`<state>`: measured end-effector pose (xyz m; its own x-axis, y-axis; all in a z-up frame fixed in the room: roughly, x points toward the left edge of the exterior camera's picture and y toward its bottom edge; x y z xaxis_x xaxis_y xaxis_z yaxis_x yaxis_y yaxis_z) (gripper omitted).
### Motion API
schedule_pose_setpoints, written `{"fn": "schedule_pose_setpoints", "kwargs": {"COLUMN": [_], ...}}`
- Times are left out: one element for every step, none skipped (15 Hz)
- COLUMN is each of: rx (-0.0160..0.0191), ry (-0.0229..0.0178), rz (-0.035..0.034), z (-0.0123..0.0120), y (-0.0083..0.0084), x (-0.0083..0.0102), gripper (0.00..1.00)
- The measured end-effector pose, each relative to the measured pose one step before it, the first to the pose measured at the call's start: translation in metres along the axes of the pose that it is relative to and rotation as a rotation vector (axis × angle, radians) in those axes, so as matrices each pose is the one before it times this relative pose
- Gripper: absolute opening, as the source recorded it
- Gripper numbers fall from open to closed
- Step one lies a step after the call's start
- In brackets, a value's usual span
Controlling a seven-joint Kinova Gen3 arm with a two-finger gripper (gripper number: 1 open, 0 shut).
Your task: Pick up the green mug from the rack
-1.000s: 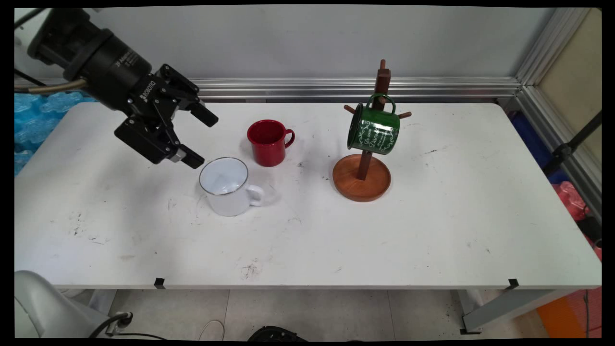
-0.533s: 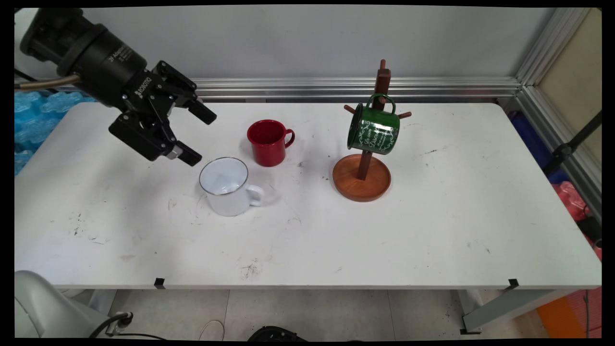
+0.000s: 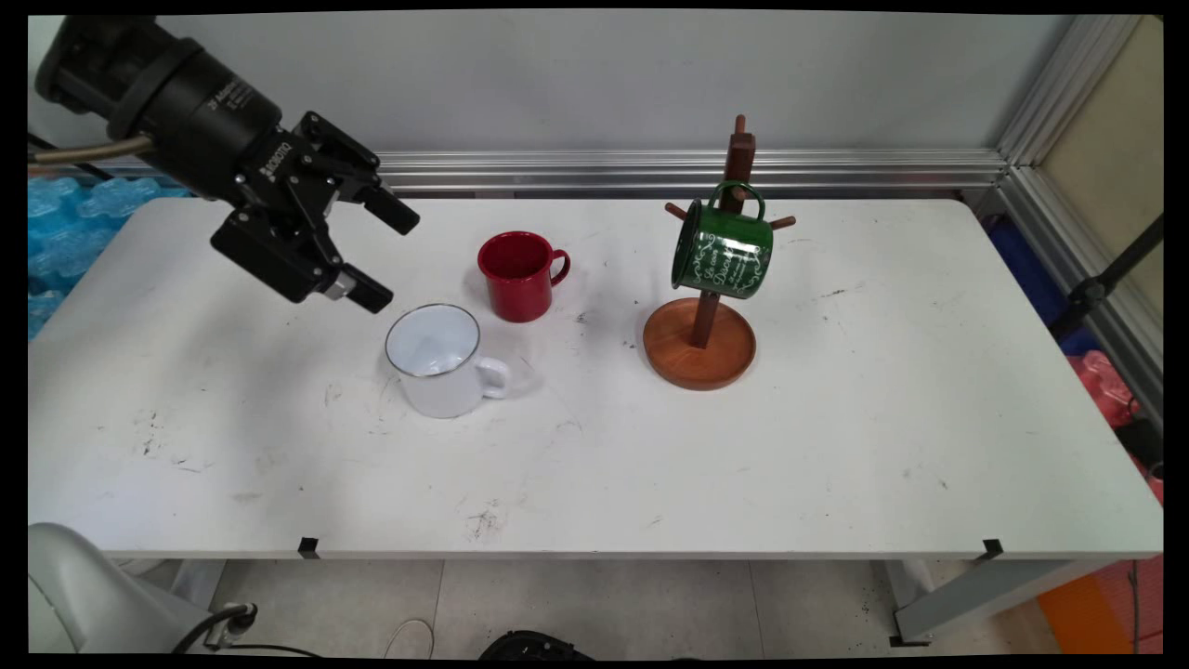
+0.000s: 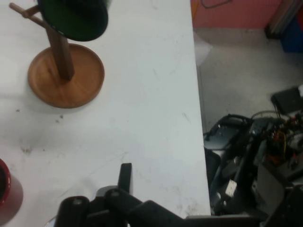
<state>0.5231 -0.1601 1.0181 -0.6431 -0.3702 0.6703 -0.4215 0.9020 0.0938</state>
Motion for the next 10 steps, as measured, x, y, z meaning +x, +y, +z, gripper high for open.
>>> {"fn": "schedule_pose_setpoints", "kwargs": {"rx": [0.00739,0.00688,0.00823,0.00871,0.00820,0.01134,0.00822,0.00641,0.00516,0.00364], "ry": [0.00866,0.00792,0.00936,0.00828,0.00627,0.00661,0.00456,0.00527,0.00448,0.00356], "rz": [-0.02098,-0.01882,-0.02133,-0.01991,-0.01480,-0.01793,-0.01289,-0.01222,-0.01186,-0.01129], "z": [0.00091,0.00135,0.00216,0.00323,0.00326,0.00546,0.00592,0.00573,0.00633,0.00458], "y": [-0.00145,-0.00152,-0.00184,-0.00219,-0.00183,-0.00263,-0.00213,-0.00150,-0.00133,-0.00059], "x": [0.00178,0.00193,0.00274,0.00325,0.00296,0.00425,0.00409,0.00379,0.00392,0.00265], "gripper": [1.00,1.00,1.00,1.00,1.00,1.00,1.00,1.00,1.00,1.00]}}
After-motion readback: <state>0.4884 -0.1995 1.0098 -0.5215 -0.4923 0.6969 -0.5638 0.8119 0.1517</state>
